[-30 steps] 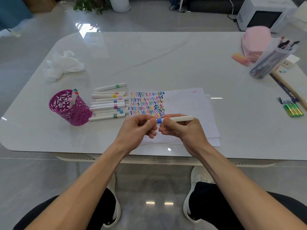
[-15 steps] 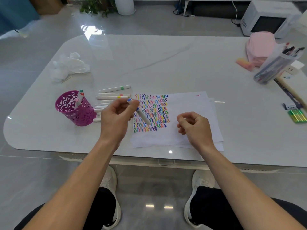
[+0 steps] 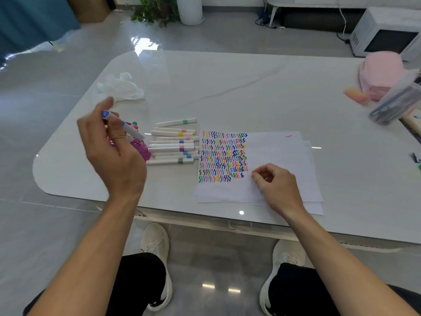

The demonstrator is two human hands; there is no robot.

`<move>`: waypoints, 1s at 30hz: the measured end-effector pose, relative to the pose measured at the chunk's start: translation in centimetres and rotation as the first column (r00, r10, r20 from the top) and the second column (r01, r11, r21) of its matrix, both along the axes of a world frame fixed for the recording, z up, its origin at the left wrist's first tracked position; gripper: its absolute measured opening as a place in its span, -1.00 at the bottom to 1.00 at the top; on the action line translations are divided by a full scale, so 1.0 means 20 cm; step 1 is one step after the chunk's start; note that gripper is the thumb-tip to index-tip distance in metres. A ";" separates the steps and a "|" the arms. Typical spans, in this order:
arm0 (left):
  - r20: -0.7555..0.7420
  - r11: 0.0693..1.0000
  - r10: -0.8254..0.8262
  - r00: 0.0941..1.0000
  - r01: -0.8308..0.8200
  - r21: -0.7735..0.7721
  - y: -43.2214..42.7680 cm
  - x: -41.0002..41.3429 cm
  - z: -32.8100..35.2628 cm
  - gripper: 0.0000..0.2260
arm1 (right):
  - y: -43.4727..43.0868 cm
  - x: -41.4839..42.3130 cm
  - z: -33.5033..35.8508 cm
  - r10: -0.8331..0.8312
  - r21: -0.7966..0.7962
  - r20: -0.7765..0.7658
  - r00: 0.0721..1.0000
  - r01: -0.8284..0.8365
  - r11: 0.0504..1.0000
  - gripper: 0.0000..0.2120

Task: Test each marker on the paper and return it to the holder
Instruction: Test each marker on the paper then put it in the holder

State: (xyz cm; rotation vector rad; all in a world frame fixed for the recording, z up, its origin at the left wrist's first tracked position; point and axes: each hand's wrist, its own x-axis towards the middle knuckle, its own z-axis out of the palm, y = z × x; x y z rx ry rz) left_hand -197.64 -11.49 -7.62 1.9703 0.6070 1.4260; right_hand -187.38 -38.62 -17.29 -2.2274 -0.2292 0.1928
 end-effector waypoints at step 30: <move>-0.576 0.998 0.055 0.815 -0.057 0.016 0.16 -0.07 -0.17 -0.64 | 0.01 0.01 0.00 0.020 -0.067 -0.006 1.000 -0.020 0.998 -0.92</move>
